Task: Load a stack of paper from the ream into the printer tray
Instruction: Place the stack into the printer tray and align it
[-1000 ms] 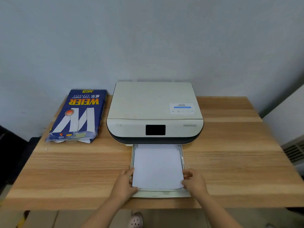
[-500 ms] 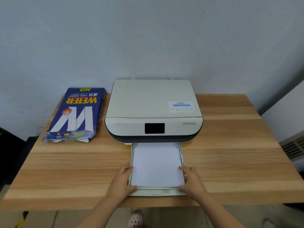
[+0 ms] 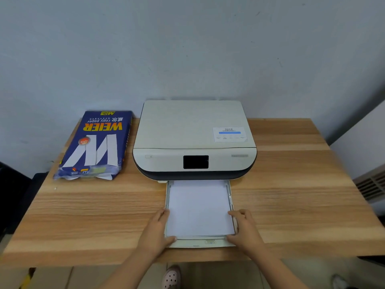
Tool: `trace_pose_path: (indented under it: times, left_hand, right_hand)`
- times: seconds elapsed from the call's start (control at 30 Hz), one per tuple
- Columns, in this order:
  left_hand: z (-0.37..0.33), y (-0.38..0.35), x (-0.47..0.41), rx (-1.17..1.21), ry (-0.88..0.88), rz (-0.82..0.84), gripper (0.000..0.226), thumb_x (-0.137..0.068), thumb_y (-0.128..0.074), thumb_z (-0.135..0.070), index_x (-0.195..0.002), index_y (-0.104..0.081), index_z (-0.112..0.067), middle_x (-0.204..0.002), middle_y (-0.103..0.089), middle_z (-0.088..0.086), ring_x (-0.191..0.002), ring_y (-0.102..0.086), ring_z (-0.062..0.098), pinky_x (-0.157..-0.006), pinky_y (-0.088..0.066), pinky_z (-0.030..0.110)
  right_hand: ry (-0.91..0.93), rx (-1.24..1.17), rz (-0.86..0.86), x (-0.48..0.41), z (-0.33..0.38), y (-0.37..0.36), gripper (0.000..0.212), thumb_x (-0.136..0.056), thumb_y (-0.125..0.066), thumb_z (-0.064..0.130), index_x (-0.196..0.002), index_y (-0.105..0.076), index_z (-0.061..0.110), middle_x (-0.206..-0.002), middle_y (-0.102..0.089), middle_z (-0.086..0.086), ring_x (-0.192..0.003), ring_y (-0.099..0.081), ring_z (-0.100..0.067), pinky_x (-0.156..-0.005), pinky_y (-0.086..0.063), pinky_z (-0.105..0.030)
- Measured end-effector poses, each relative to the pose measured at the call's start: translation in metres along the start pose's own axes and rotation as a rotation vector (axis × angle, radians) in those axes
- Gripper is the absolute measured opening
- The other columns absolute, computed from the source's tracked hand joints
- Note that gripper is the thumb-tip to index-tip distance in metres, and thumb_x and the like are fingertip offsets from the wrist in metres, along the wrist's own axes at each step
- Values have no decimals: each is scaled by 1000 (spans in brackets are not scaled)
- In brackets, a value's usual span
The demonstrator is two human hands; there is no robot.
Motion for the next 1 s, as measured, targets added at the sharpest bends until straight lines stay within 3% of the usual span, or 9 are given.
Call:
trace_pose_path:
  times: [0.1,0.17,0.87,1.0]
  left_hand:
    - [2,-1,-1,-9,10,12,90,-76,-73,-40,-148,-22,-19,-158,-16,-4,-144,-19,14,-116,-21,25]
    - [2,-1,-2,-9,13,23,91,-76,-73,-41,-148,-23,-19,-158,-16,-3,-144,-20,14,-116,-21,26]
    - [-4,-2,-5,-47,-34,62,82,-84,-65,-39,-148,-20,-16,-159,-12,1,-144,-18,17,-117,-19,24]
    - [-3,-1,-5,-31,-24,73,87,-79,-70,-41,-148,-22,-15,-158,-14,-1,-144,-19,15,-115,-18,22]
  right_hand:
    - [-24,-23,9,0,-4,-2,79,-66,-77,14,-136,-44,24,-138,-32,2,-125,-40,-17,-108,-38,-27]
    - [-23,-27,23,-1,-5,-6,80,-67,-77,14,-138,-41,24,-142,-32,1,-130,-36,-17,-109,-34,-26]
    - [-9,23,5,-7,-4,-6,79,-71,-79,19,-139,-40,22,-138,-42,0,-127,-41,-17,-109,-33,-26]
    - [-33,24,2,-6,-7,-6,90,-67,-80,21,-144,-31,20,-137,-41,0,-127,-40,-18,-108,-36,-28]
Point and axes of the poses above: each hand's wrist, its own x-axis away from the middle knuckle, its own y-axis out of the back of the hand, z = x × y, the point moved 10 cm from there along -x, towards the middle knuckle
